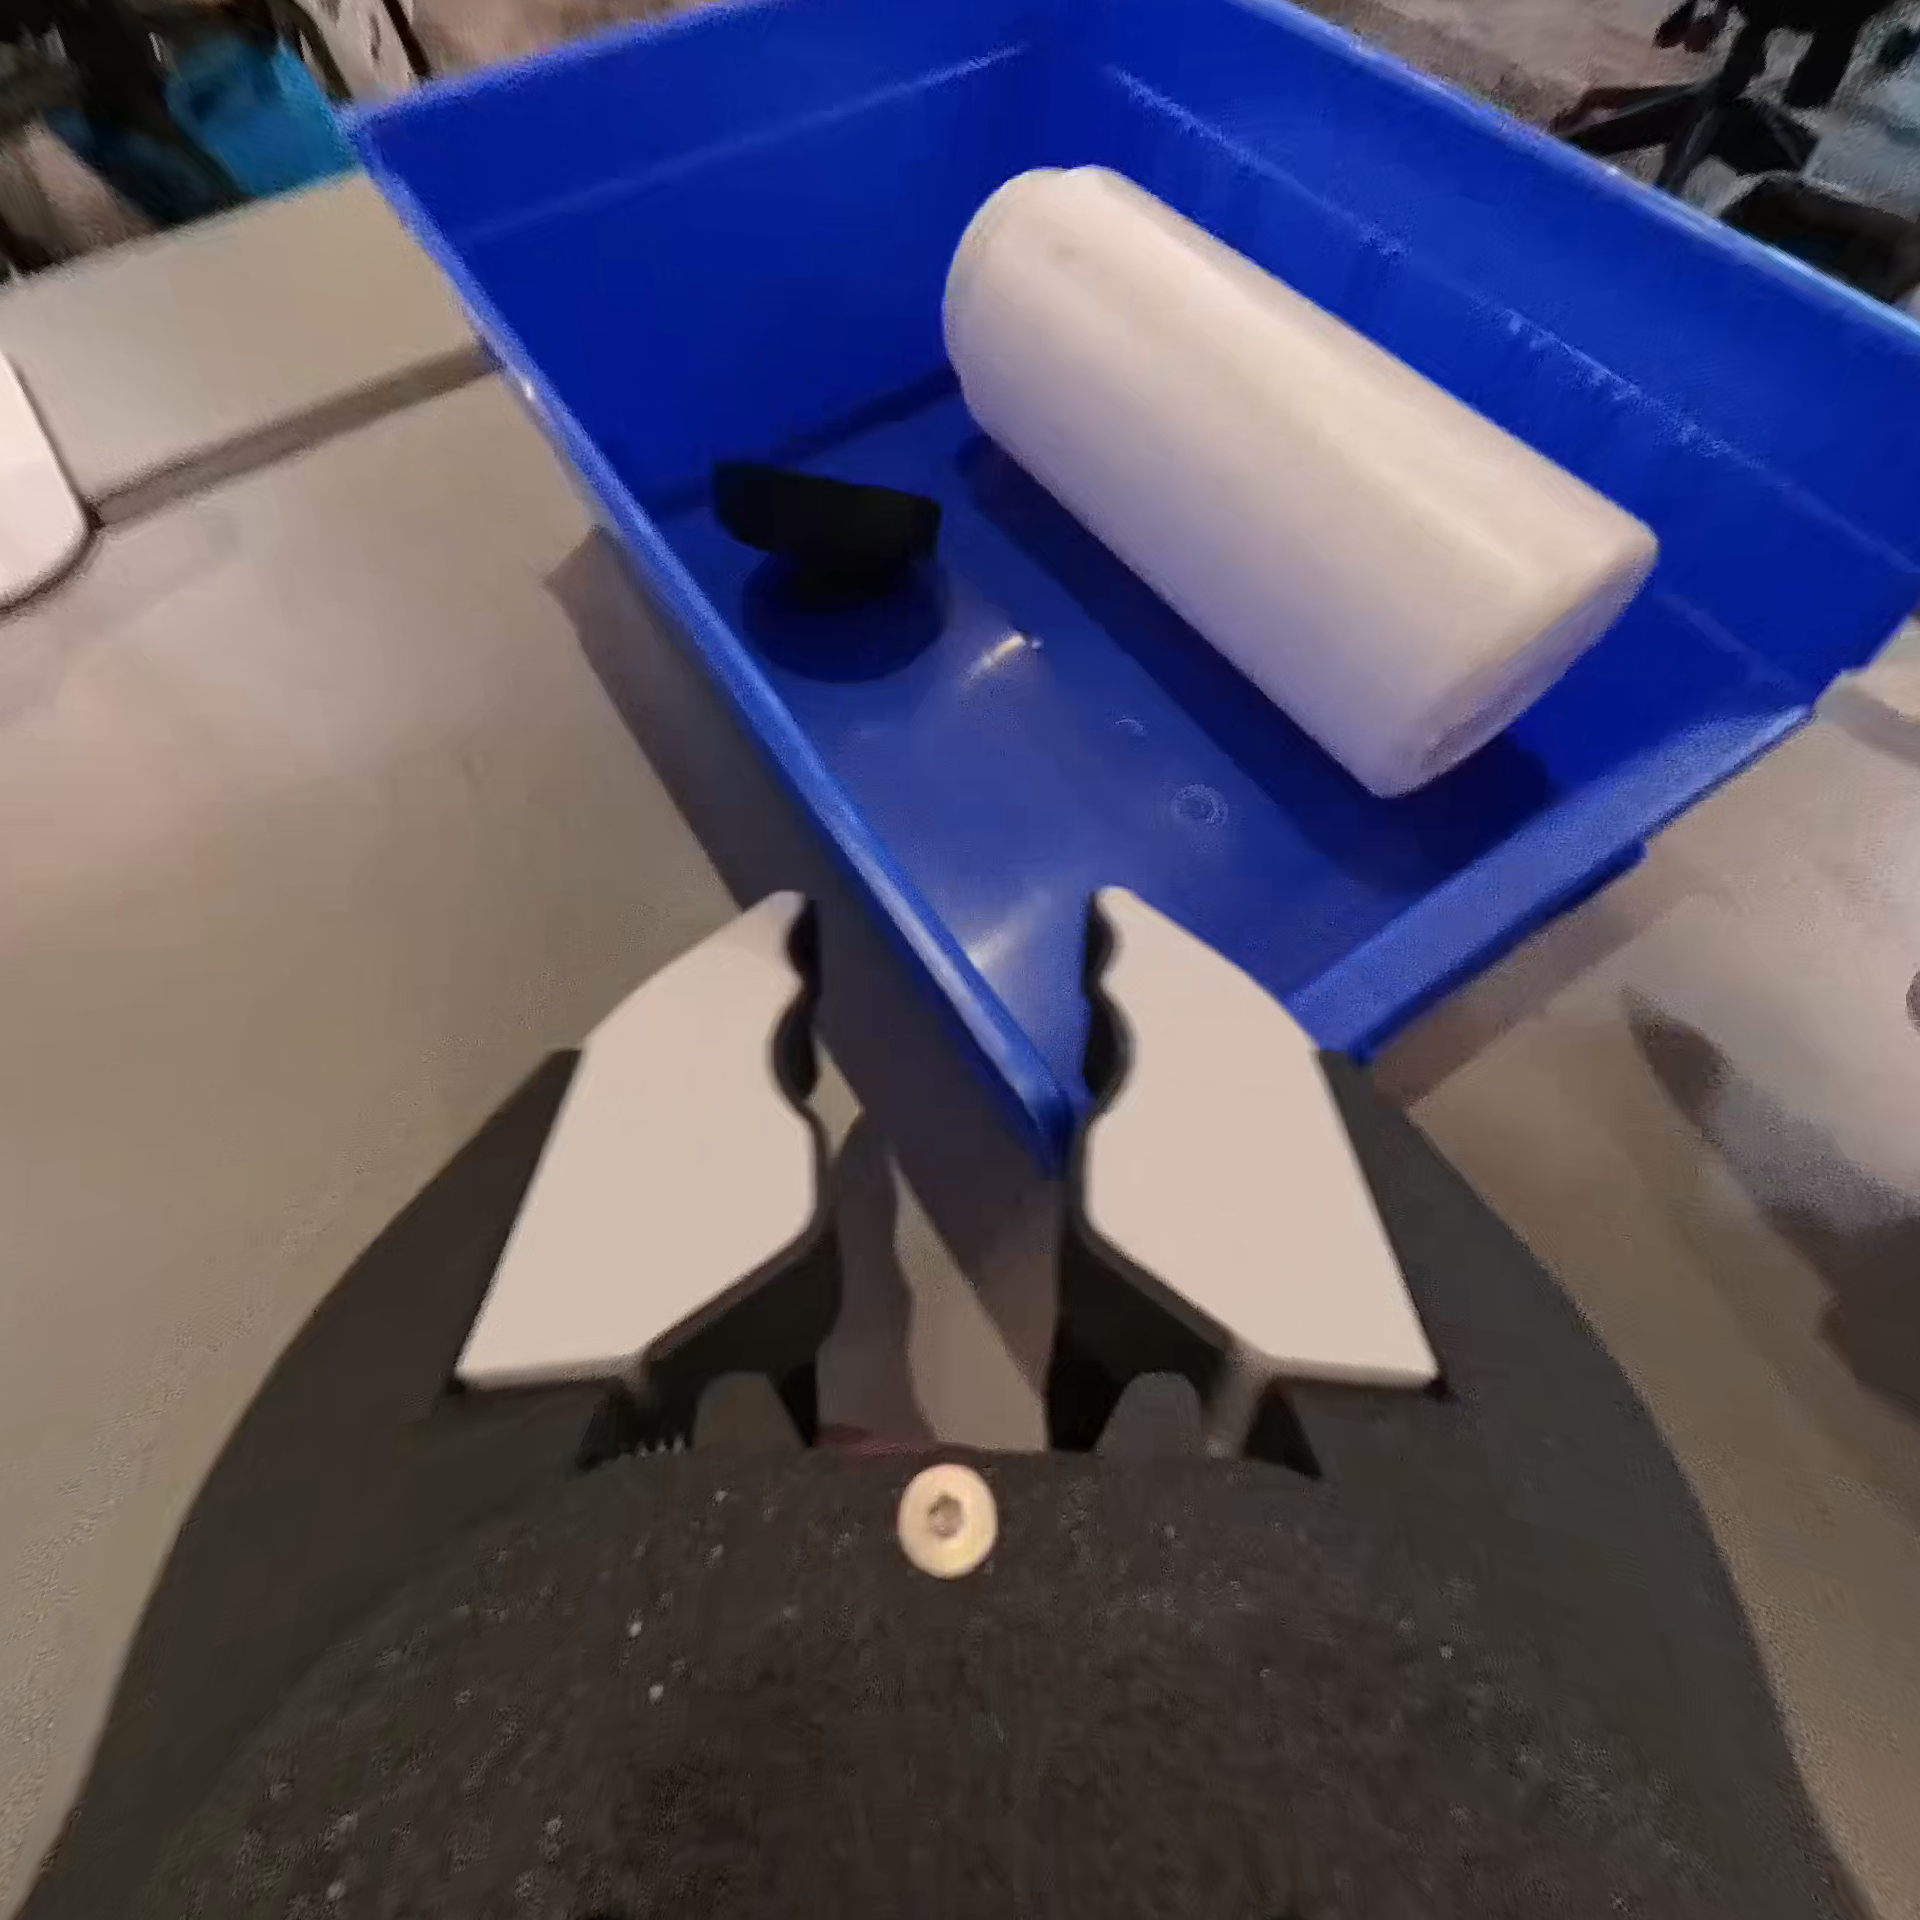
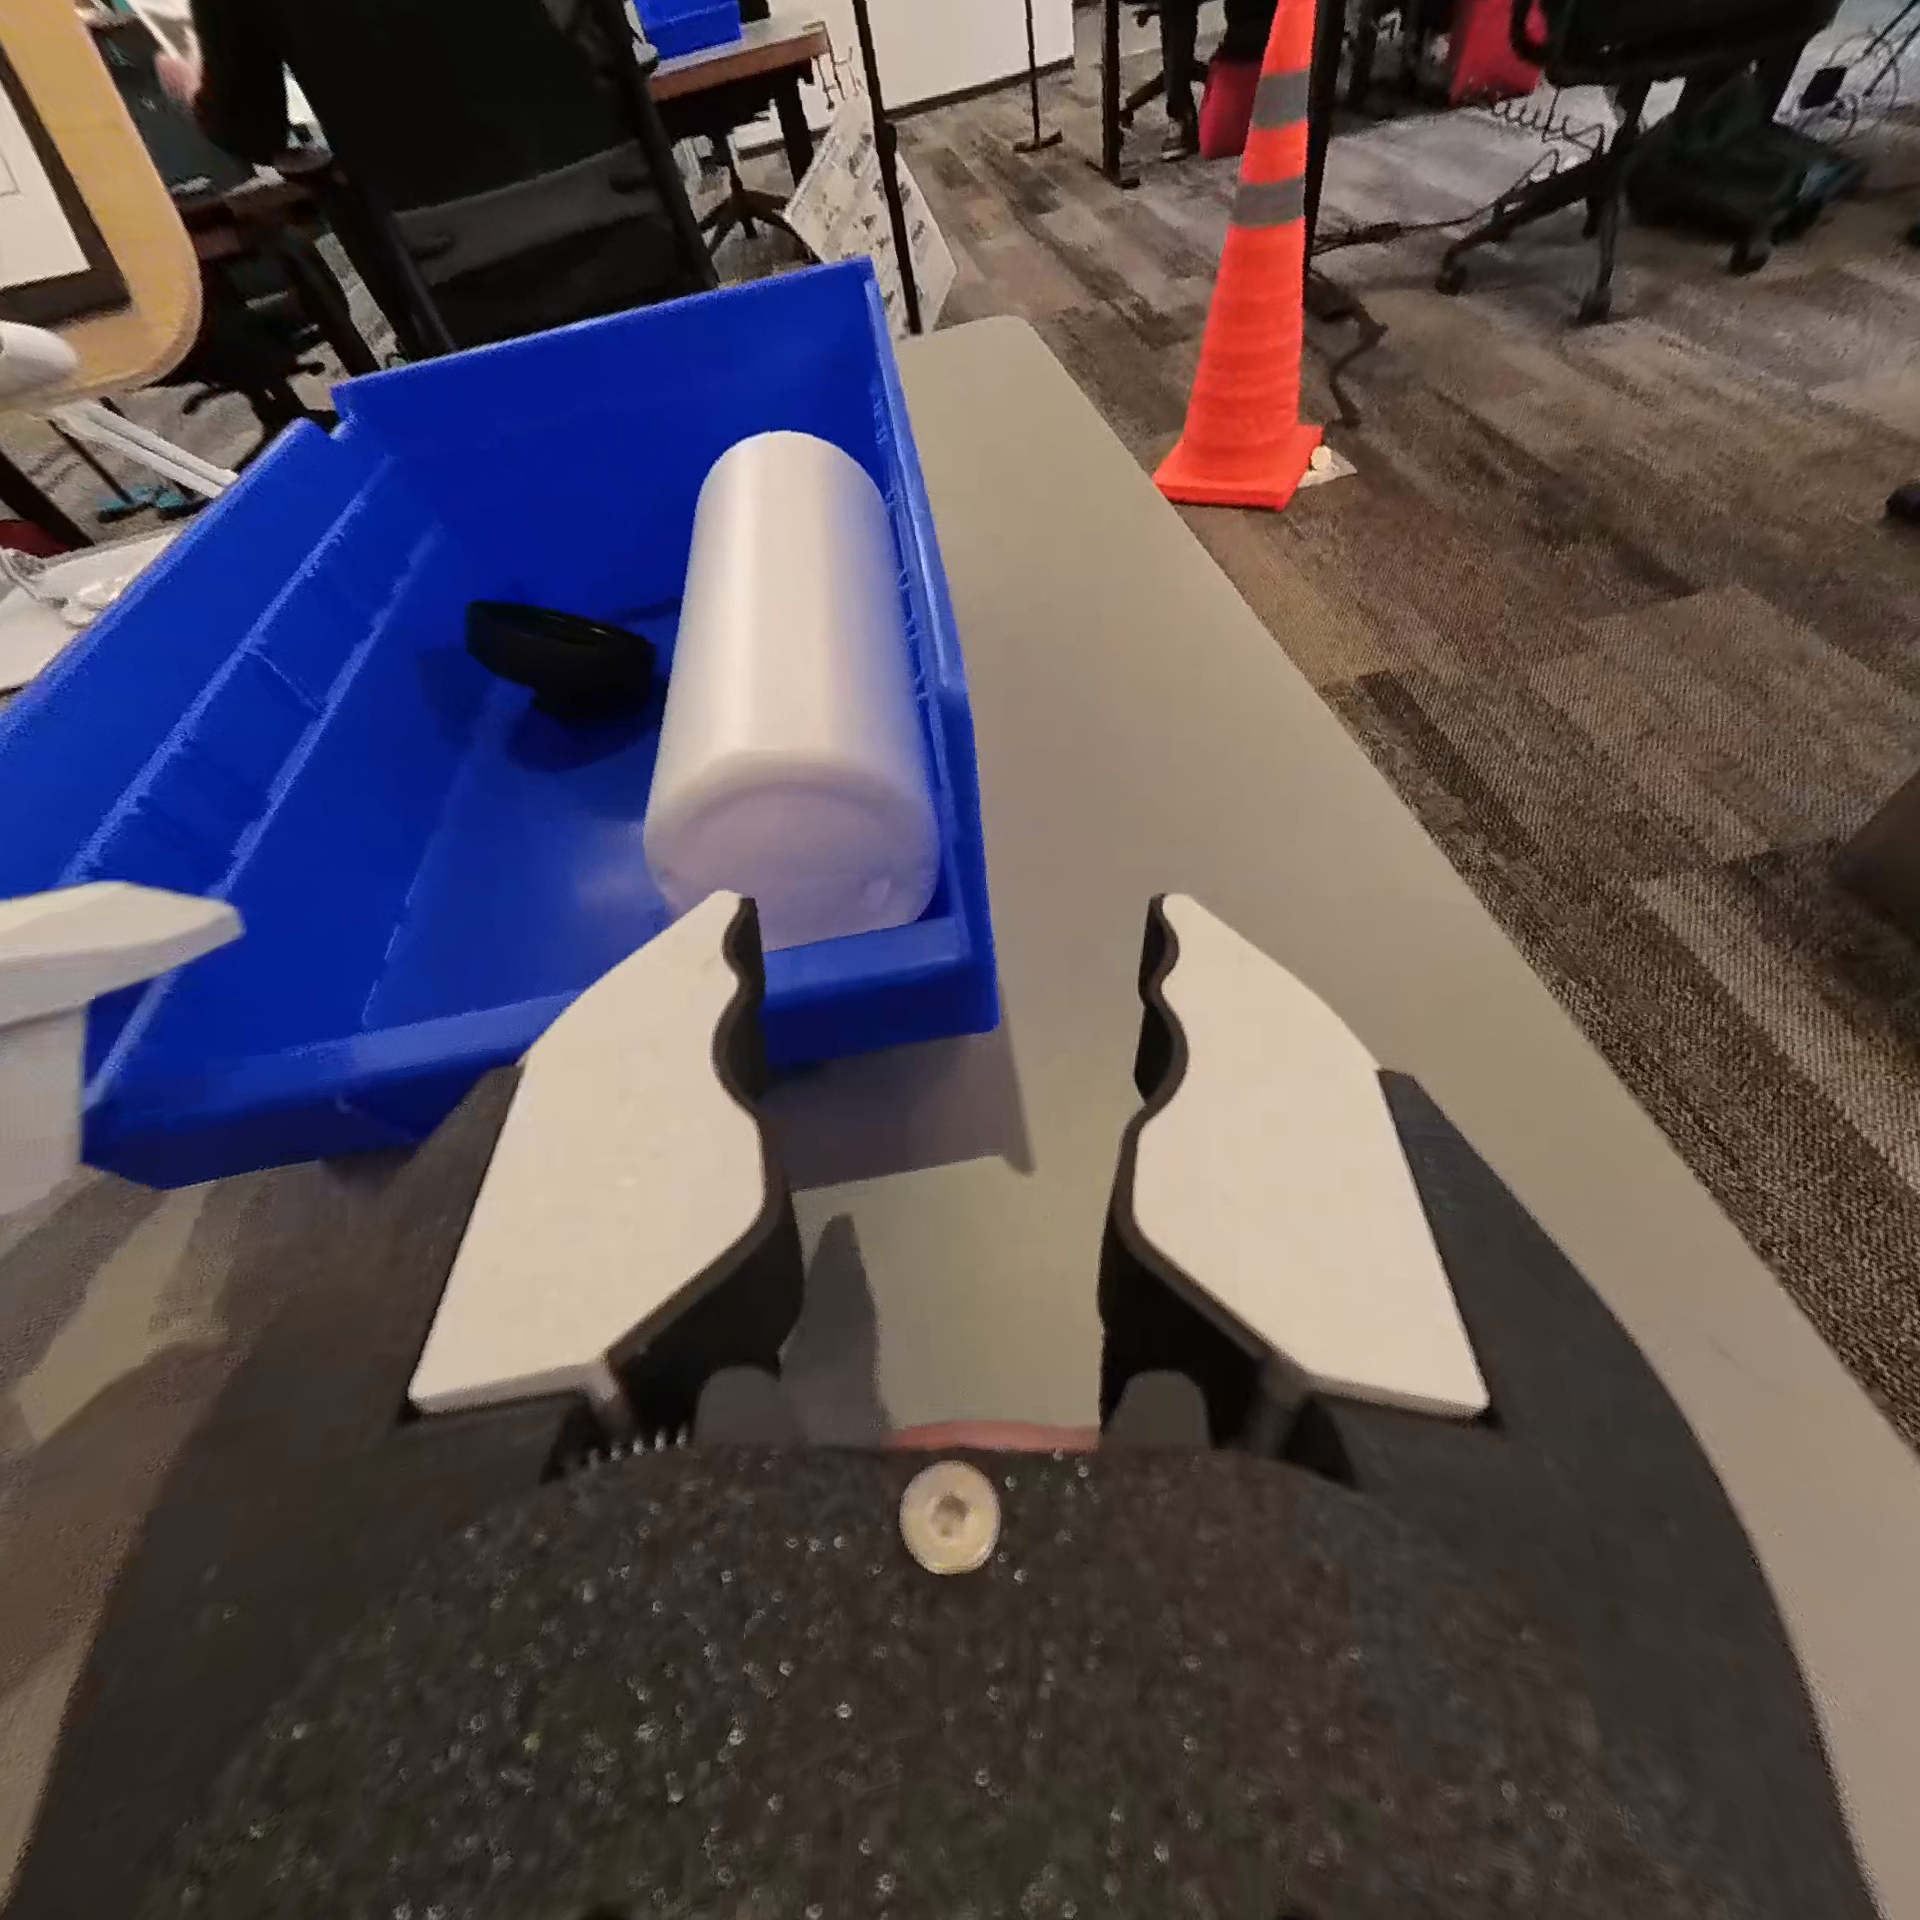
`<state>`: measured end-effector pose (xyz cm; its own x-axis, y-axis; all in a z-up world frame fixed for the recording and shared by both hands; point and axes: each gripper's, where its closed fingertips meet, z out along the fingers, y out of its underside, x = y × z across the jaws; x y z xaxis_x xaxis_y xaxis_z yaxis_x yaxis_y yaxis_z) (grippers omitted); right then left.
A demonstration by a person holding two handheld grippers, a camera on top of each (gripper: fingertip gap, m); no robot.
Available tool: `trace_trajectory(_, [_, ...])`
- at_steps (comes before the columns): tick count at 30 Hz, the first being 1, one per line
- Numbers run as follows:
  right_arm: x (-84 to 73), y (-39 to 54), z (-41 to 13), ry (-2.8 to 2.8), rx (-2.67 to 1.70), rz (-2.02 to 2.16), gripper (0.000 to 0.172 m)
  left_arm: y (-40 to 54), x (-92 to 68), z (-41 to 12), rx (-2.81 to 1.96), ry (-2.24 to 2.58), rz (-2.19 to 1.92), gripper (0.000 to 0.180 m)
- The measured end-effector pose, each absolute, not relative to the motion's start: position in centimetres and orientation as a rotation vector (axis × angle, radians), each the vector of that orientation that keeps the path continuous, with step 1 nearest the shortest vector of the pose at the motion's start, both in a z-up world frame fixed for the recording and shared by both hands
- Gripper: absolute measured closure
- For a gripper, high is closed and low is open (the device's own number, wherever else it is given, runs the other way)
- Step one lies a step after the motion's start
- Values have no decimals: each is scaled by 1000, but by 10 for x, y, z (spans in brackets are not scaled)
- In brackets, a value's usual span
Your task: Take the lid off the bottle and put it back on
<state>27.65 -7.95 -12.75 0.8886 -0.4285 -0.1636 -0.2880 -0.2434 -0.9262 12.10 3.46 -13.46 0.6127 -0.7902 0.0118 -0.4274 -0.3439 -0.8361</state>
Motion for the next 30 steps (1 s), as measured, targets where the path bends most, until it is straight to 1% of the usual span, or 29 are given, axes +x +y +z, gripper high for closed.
trace_trajectory(1, [276,-77,-130,538,-1859,-148,103,36,121,-135,-2002,924,-571,150])
trace_trajectory(2, [273,-73,-132,539,-1873,-146,103,40,117,-135,-2013,882,-545,154])
trace_trajectory(4, [267,-63,-136,541,-1887,-133,102,47,103,-133,-2023,821,-436,169])
trace_trajectory(6, [263,-56,-139,561,-1895,-144,106,48,93,-133,-2047,759,-433,173])
trace_trajectory(8, [252,-48,-141,541,-1914,-136,121,48,87,-132,-2040,741,-426,176])
trace_trajectory(9, [244,-45,-137,523,-1906,-120,147,48,83,-132,-2039,739,-421,176])
trace_trajectory(10, [244,-48,-134,557,-1896,-153,163,49,77,-131,-2040,727,-421,177])
trace_trajectory(11, [240,-49,-132,557,-1898,-162,169,50,70,-128,-2040,714,-442,177])
trace_trajectory(15, [201,-38,-120,509,-1881,-133,169,56,25,-109,-1992,674,-411,177])
trace_trajectory(18, [152,-16,-99,416,-1828,-120,169,70,-30,-93,-1964,600,-374,176])
trace_trajectory(21, [96,13,-92,354,-1827,-56,169,87,-92,-83,-1965,544,-307,176])
trace_trajectory(26, [14,62,-103,272,-1863,17,169,115,-176,-93,-1997,461,-229,176])
trace_trajectory(30, [-26,81,-119,227,-1906,48,169,125,-214,-110,-2035,421,-210,177])
